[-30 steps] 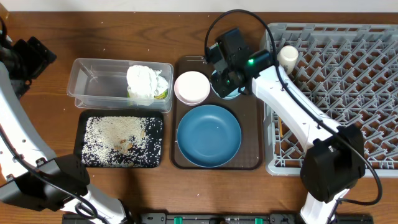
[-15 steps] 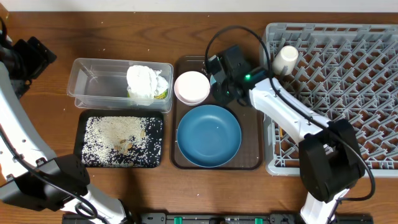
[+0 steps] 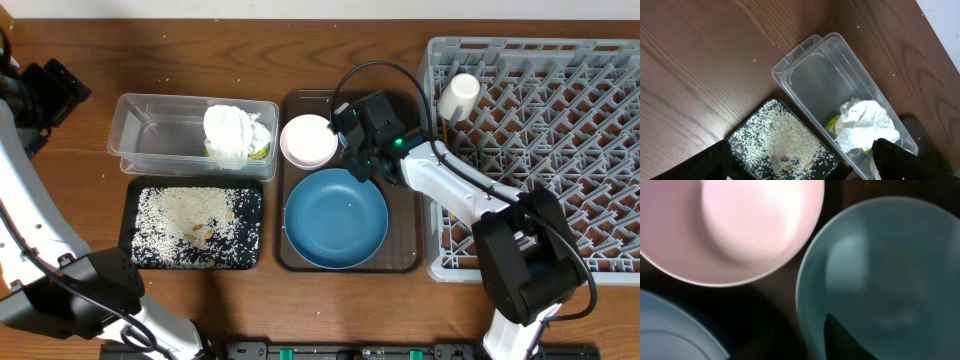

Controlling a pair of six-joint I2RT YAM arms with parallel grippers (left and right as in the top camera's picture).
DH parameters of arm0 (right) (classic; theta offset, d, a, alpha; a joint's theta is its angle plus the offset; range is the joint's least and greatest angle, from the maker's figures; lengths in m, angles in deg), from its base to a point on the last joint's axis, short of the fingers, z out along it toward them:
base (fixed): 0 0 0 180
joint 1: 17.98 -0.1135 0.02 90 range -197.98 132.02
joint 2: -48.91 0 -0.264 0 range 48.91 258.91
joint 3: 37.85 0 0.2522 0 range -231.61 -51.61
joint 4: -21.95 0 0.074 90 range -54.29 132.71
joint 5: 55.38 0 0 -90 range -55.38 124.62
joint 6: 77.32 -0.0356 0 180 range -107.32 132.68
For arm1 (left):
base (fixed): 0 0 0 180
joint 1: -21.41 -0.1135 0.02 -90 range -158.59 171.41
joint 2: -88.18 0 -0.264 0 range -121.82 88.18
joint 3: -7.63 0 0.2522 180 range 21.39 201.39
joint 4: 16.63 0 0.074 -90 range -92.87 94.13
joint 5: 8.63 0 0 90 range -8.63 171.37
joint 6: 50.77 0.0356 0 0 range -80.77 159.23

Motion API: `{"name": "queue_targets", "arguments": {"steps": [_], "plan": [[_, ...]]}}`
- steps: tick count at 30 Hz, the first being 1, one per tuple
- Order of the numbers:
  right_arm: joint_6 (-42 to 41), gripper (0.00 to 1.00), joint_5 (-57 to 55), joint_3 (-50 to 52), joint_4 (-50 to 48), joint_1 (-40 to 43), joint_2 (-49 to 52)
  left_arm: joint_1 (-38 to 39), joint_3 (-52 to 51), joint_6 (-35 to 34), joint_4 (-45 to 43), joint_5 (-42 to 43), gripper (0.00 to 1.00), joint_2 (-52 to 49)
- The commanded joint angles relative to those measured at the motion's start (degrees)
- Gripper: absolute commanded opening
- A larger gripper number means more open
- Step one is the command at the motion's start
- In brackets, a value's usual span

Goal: Sort waste into correct bins and load items into the dishwasher rack
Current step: 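Lift the light blue bowl and carry it over the grey rack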

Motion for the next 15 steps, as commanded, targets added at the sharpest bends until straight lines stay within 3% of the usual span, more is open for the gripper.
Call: {"name": "queue_targets", "arguments": {"steps": [1, 9, 12, 15], "plan": [[1.33, 0.24, -1.16, 0.85, 0.15, -0.20, -0.76, -0.20, 0.31, -0.09, 0.20, -0.31, 0.92, -0.33], [1.31, 0.11, -1.14, 0.74, 0.28, -0.20, -1.03, -0.20, 0.31, -0.09, 0.20, -0.31, 0.92, -0.35], [1.29, 0.01, -1.14, 0.72, 0.26, -0.20, -1.40, -0.20, 0.31, -0.09, 0.20, -0.31, 0.92, -0.33], [0.42, 0.01, -1.05, 0.70, 0.26, -0.33, -2.45, -0.20, 0.31, -0.09, 0.20, -0.31, 0.92, -0.33]]}}
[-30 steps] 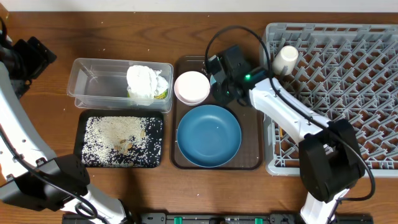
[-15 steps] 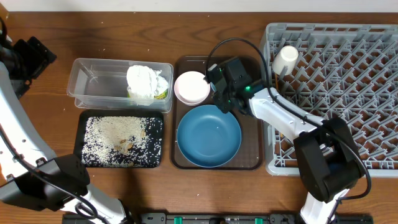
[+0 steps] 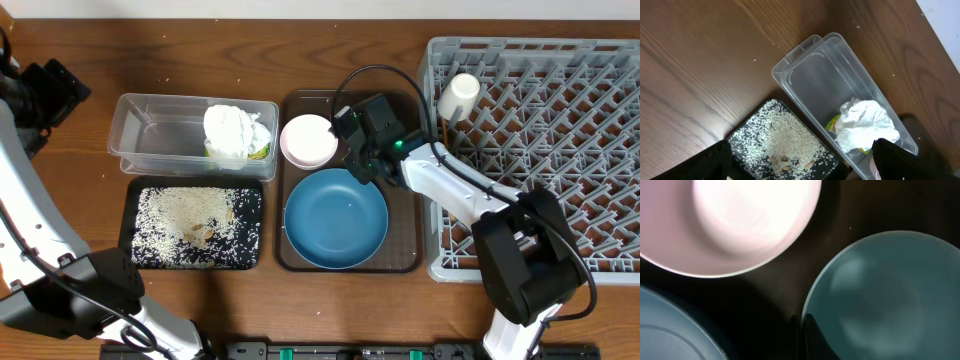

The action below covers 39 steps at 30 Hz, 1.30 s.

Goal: Sort waste into correct bins and load items into the dishwasher rack
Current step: 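Lift the light blue bowl and carry it over the grey rack, then lower the light blue bowl into the rack beside the white cup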

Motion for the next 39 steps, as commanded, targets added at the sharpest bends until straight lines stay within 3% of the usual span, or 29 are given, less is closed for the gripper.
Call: {"name": "queue_targets", "arguments": {"steps": [1, 10, 16, 19, 28, 39], "plan": [[-1.49, 0.01, 0.13, 0.24, 0.07, -0.37, -3.02, -0.20, 0.31, -0.09, 0.20, -0.31, 0.92, -0.33], [-10.21, 0.01, 2.19, 0.24, 4.15, 0.92, -19.54, -0.20, 0.31, -0.09, 0.20, -0.31, 0.92, -0.33], [-17.53, 0.01, 4.44, 0.24, 10.86, 7.13, -31.34, -0.20, 0.31, -0.09, 0.20, -0.31, 0.92, -0.33], [-17.55, 0.01, 13.73, 0.24, 14.43, 12.55, -34.16, -0.20, 0.31, -0.09, 0.20, -0.31, 0.92, -0.33], [-12.07, 0.01, 63.36, 0.33, 18.16, 35.93, -30.95, -0.20, 0.31, -0.09, 0.20, -0.31, 0.92, -0.33], [-4.98, 0.01, 82.53, 0.37, 19.43, 42.88, -18.93, -0.20, 0.31, -0.09, 0.20, -0.31, 0.92, -0.33]]}}
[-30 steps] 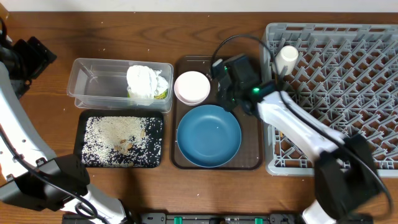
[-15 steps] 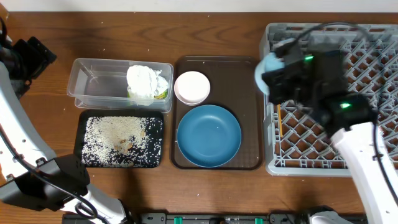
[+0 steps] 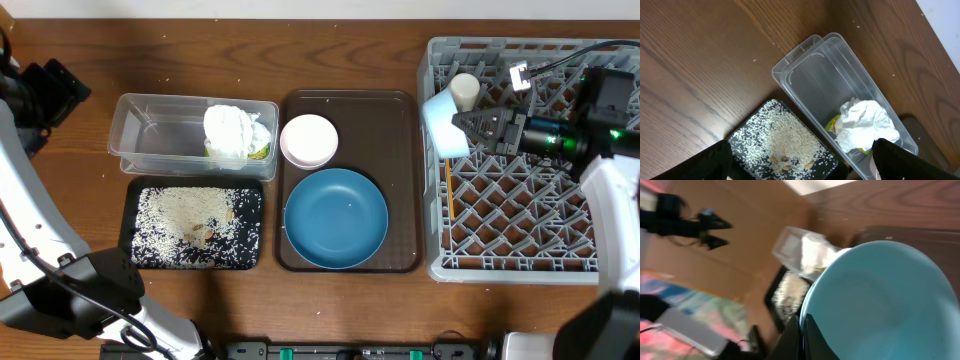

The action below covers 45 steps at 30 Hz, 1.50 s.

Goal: Sort waste into correct bins and load items into the dishwasher rack
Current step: 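Lower the light blue bowl into the rack beside the white cup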

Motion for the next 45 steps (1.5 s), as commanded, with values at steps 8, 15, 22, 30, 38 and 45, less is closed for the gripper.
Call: {"name": "queue_targets", "arguments": {"steps": [8, 15, 22, 30, 38, 45], "plan": [[6.32, 0.01, 12.85, 0.04, 1.92, 5.51, 9.57, -0.20, 0.31, -0.09, 0.20, -0.31, 0.92, -0.33], [12.41, 0.01, 12.90, 0.04, 7.23, 8.50, 13.14, -0.20, 0.31, -0.09, 0.17, -0.31, 0.92, -0.33], [13.75, 0.01, 14.86, 0.17, 7.87, 9.77, 13.53, -0.20, 0.31, -0.09, 0.20, -0.31, 0.92, -0.33], [14.01, 0.02, 14.82, 2.21, 7.15, 9.92, 13.53, -0.20, 0.31, -0.09, 0.20, -0.31, 0.92, -0.33], [14.86, 0.02, 14.80, 5.14, 4.33, 9.92, 13.53, -0.20, 0.31, -0.09, 0.20, -0.31, 0.92, -0.33], [14.84, 0.01, 14.29, 6.19, 0.37, 9.90, 13.53, -0.20, 0.31, -0.09, 0.20, -0.31, 0.92, -0.33]]}}
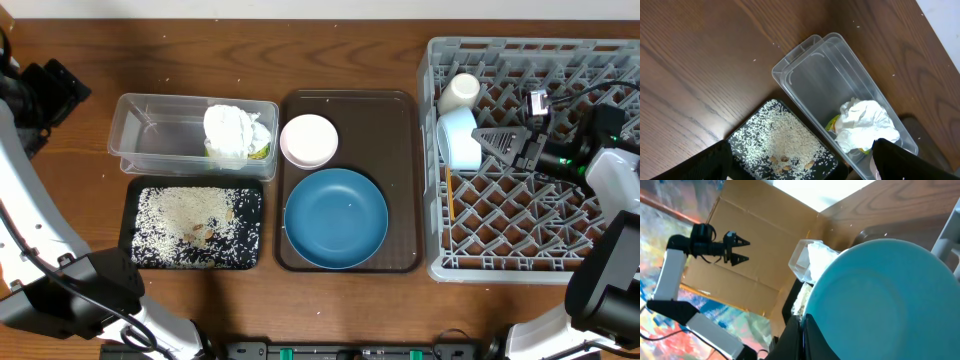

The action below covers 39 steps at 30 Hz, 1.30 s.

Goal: Sort waste into correct bins and load items into the dishwasher rack
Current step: 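Lower the light blue bowl into the rack beside the white cup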

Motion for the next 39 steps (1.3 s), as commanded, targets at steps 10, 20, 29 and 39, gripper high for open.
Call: {"name": "queue_targets", "arguments": {"steps": [10, 20, 29, 39], "plan": [[-8.90, 0.02, 2.16, 0.79, -11.54, 1.57, 0.39, -0.20, 0.31, -0.09, 0.20, -0.31, 0.92, -0.35], [-36.52, 0.01, -14.21, 0.79, -18.21, 0.94, 0.37, -0.20, 0.31, -0.09, 0.20, -0.31, 0.92, -0.35], [-42.23, 0.01, -21.62, 0.59, -22.75, -2.25, -1.16, -0.20, 0.31, -0.09, 0.20, -0.31, 0.92, -0.33], [-49.99, 0.01, -9.09, 0.63, -33.86, -3.17, -2.05, -0.20, 0.31, -0.09, 0.20, -0.31, 0.92, -0.35]]}}
